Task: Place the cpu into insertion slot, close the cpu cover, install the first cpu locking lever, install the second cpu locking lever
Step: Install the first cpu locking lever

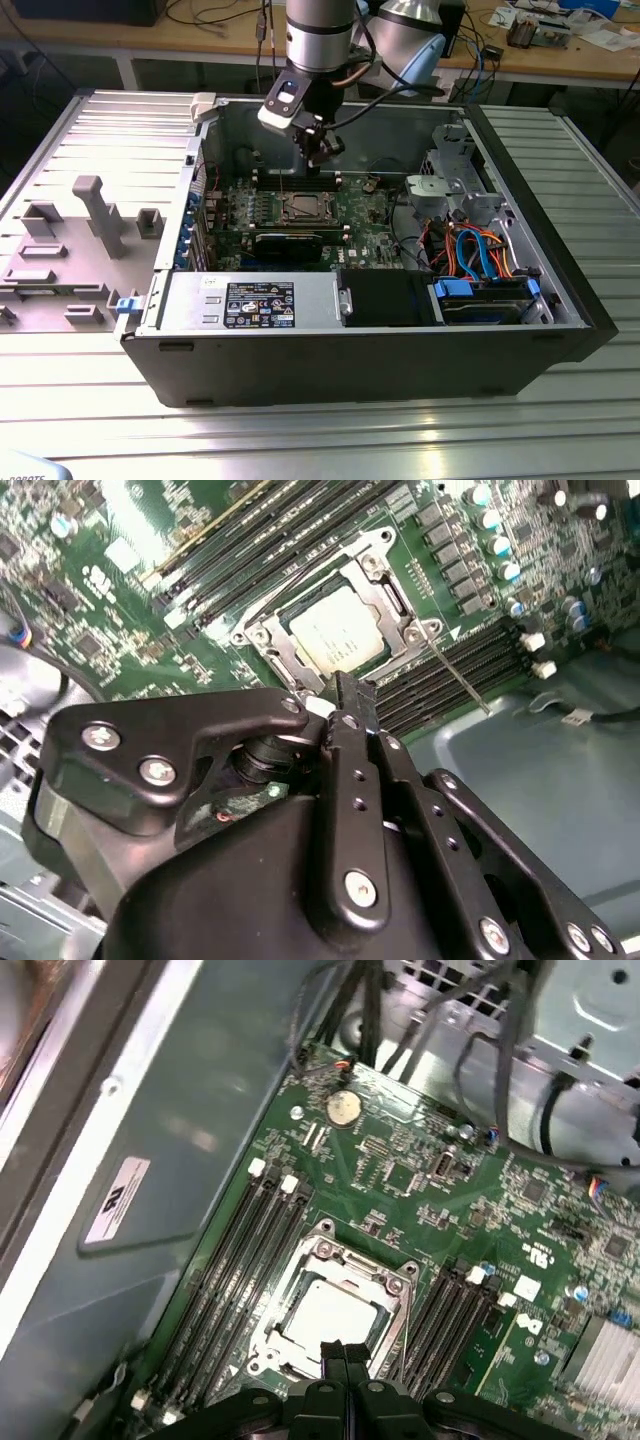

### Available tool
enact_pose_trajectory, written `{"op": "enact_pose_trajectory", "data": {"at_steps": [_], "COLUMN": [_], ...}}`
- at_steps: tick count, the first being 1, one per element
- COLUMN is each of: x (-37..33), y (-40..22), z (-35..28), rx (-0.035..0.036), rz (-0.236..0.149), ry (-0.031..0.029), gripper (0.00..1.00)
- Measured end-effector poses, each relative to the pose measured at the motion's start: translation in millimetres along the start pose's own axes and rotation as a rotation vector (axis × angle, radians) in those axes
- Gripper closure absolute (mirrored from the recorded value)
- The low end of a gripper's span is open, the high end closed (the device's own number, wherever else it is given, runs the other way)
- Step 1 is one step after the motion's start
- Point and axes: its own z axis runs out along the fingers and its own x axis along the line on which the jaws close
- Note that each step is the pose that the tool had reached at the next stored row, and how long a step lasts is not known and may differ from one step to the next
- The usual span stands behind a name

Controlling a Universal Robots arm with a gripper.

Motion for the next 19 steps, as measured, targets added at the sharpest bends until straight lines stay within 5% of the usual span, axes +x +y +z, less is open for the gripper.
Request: {"op": "enact_pose_trajectory", "data": {"at_steps": [4, 5, 10, 19], "x": [0.0, 0.0, 0.0, 0.0], "y": [0.0, 0.0, 0.0, 0.0], "z": [0.3, 0.6, 0.9, 0.9], "rx": [0.0011, 0.0018, 0.0028, 0.0031], "rz": [-0.12, -0.193, -0.299, -0.328], "ry": [0.0015, 0.0025, 0.0038, 0.0041], "gripper": [0.89, 0.89, 0.89, 0.89]}}
